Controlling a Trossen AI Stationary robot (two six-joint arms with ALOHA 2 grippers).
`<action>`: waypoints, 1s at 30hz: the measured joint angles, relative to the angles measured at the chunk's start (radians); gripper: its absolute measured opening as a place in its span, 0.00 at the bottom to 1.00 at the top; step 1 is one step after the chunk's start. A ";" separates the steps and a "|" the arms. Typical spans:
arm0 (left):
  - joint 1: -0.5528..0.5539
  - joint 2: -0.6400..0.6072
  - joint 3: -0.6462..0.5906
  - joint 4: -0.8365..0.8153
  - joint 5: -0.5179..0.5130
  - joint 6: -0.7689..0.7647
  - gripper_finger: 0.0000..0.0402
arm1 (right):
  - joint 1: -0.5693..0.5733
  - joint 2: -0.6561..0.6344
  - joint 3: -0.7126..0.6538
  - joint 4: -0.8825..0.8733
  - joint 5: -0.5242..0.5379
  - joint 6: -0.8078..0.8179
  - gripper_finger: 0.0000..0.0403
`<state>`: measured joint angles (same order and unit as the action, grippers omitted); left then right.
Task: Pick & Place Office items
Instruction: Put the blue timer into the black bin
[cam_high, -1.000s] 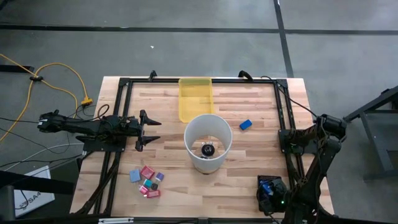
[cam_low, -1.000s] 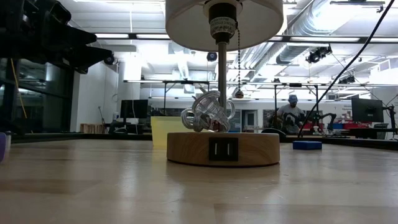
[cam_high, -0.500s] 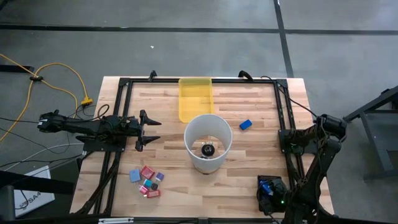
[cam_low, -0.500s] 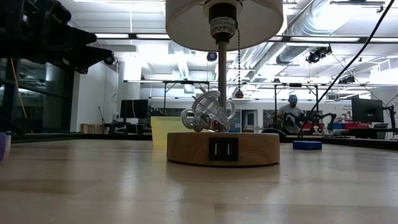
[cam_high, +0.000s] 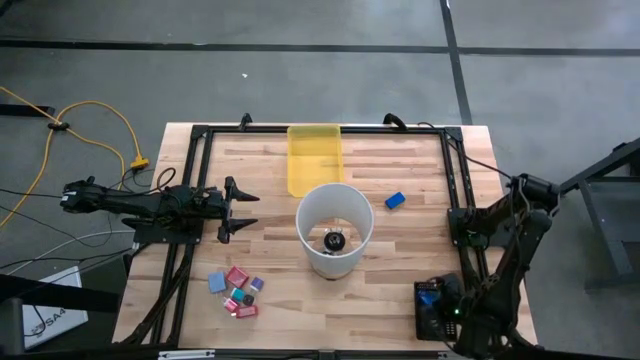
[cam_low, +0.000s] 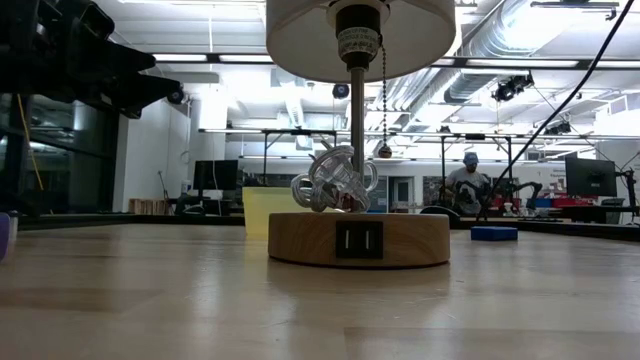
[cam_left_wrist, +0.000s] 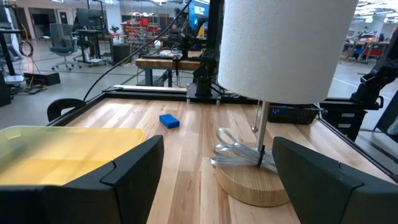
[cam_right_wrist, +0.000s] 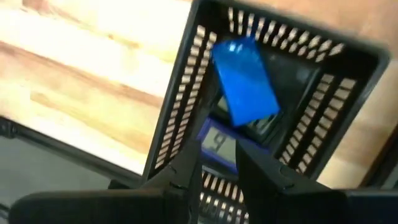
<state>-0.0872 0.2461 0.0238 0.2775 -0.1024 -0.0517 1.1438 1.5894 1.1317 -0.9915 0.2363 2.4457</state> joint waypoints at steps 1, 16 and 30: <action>0.000 0.000 0.000 0.000 0.000 0.000 0.73 | -0.007 -0.007 0.000 -0.013 0.000 -0.009 0.21; 0.000 0.000 0.000 0.000 0.000 0.000 0.73 | -0.174 -0.064 0.000 -0.168 -0.094 -0.182 0.21; 0.000 0.000 0.000 0.000 0.000 0.000 0.73 | -0.485 -0.095 0.000 -0.275 -0.164 -0.490 0.21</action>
<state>-0.0872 0.2462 0.0238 0.2777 -0.1024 -0.0518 0.6584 1.4943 1.1317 -1.2664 0.0720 1.9554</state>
